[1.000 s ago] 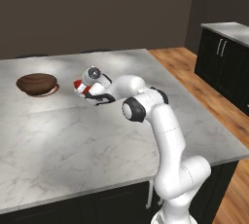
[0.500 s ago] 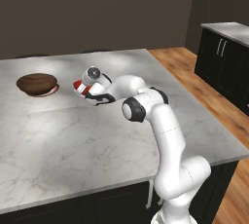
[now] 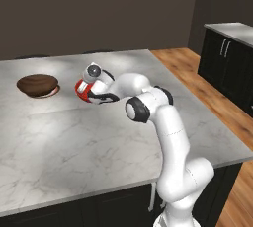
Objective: Move the bowls from the cabinet to the plates on the dining table.
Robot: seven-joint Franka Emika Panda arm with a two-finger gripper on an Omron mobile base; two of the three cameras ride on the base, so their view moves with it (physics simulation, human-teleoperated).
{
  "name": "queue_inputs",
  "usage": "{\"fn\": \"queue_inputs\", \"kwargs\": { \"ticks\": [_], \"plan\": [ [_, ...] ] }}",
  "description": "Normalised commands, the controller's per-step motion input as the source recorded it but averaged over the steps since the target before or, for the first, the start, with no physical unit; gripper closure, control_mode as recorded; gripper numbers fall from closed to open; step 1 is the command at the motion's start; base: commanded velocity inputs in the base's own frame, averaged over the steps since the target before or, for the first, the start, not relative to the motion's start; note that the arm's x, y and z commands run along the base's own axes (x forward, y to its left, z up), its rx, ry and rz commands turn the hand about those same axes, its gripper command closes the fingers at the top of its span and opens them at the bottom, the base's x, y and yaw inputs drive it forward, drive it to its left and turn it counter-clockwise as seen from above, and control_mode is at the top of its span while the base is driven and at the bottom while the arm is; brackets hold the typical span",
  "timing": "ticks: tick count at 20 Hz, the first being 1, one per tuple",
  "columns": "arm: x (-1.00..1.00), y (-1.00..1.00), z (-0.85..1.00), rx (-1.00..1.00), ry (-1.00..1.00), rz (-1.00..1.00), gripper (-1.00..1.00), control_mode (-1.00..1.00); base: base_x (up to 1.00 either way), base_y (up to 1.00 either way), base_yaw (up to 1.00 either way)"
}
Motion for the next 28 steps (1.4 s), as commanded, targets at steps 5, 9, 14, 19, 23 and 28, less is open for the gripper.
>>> {"fn": "queue_inputs", "kwargs": {
  "ticks": [5, 9, 14, 19, 23, 28],
  "plan": [
    [-0.36, 0.0, 0.55, 0.0, -0.04, 0.0, -1.0, -1.0, 0.0, 0.0, 0.0],
    [-0.5, -0.04, 0.54, 0.0, 0.0, 0.0, -1.0, -1.0, 0.0, 0.0, 0.0],
    [-0.79, -0.17, 0.53, 0.04, 0.0, 0.0, -1.0, -1.0, 0.0, 0.0, 0.0],
    [-1.0, -0.61, 0.38, 0.15, 0.0, -0.14, -1.0, -1.0, 0.0, 0.0, 0.0],
    [-1.0, -0.87, 0.13, 0.23, 0.07, -0.31, -1.0, -1.0, 0.0, 0.0, 0.0],
    [-0.93, -0.92, 0.26, 0.23, 0.09, -0.34, -1.0, -1.0, 0.0, 0.0, 0.0]
  ]
}}
